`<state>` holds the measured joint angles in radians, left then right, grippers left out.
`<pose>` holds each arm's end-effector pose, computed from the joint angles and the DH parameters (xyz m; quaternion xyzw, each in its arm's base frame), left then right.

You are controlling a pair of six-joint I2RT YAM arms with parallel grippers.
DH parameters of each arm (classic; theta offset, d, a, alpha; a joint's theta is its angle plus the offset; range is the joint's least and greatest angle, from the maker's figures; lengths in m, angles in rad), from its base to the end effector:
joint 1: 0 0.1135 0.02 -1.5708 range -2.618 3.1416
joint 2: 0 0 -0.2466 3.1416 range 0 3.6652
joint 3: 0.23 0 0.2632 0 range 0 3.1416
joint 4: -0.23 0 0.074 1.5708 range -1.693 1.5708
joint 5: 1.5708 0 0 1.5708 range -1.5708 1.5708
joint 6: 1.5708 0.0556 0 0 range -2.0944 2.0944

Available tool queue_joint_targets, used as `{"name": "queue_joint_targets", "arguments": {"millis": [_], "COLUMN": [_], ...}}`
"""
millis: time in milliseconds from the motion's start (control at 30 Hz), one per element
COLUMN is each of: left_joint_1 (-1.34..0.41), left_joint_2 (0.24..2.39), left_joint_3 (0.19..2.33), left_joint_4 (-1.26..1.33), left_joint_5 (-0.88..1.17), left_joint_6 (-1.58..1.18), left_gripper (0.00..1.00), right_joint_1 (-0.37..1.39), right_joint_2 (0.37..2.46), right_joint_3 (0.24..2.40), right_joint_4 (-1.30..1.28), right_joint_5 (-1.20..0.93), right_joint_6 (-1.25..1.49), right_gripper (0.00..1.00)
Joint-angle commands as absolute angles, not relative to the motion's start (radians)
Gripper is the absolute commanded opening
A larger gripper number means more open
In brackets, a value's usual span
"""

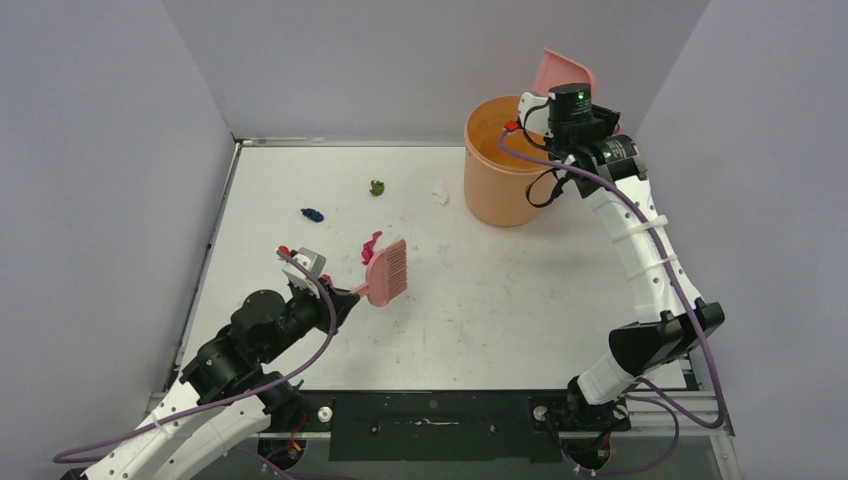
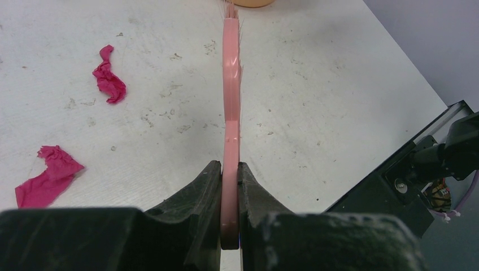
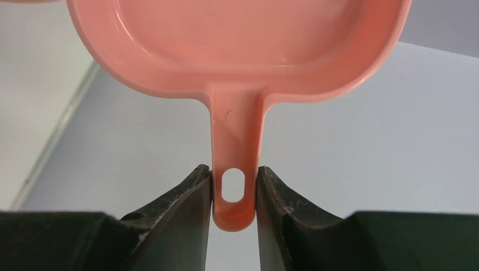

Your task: Sweep away the paper scraps from the table

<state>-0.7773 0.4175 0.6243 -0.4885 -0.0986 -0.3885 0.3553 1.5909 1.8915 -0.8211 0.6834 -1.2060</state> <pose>0.1160 -0.1064 0.2889 0.1252 0.7891 -0.2974 0.5227 0.3437 0.0901 0.4350 -0.4544 0.6974 -0.4590 0.3106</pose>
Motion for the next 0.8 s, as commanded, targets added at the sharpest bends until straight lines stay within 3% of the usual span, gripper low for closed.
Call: {"name": "queue_joint_targets", "arguments": {"millis": [0, 233, 333, 533, 767], "left_joint_1": [-0.781, -0.784, -0.784, -0.784, -0.781], "left_joint_2": [0.428, 0.425, 0.42, 0.427, 0.438], "left_joint_3": [0.633, 0.63, 0.63, 0.629, 0.629], "left_joint_4": [-0.426, -0.419, -0.422, -0.421, -0.425], "left_joint_5": [-0.085, -0.087, -0.099, -0.11, -0.127], "left_joint_6": [-0.39, -0.389, -0.39, -0.393, -0.394], "left_gripper": [0.0, 0.0, 0.0, 0.0, 0.0], "right_joint_1": [0.365, 0.368, 0.36, 0.347, 0.35], "right_joint_2": [1.465, 1.196, 1.119, 1.079, 1.084], "right_joint_3": [2.012, 1.649, 1.432, 1.081, 0.882], "right_joint_4": [-1.061, -1.189, -1.262, -1.316, -1.105], "right_joint_5": [0.42, -0.196, -0.358, -0.324, -0.321], "right_joint_6": [-0.919, -0.845, -0.896, -1.018, -0.843], "right_gripper": [0.05, 0.05, 0.06, 0.06, 0.08]}}
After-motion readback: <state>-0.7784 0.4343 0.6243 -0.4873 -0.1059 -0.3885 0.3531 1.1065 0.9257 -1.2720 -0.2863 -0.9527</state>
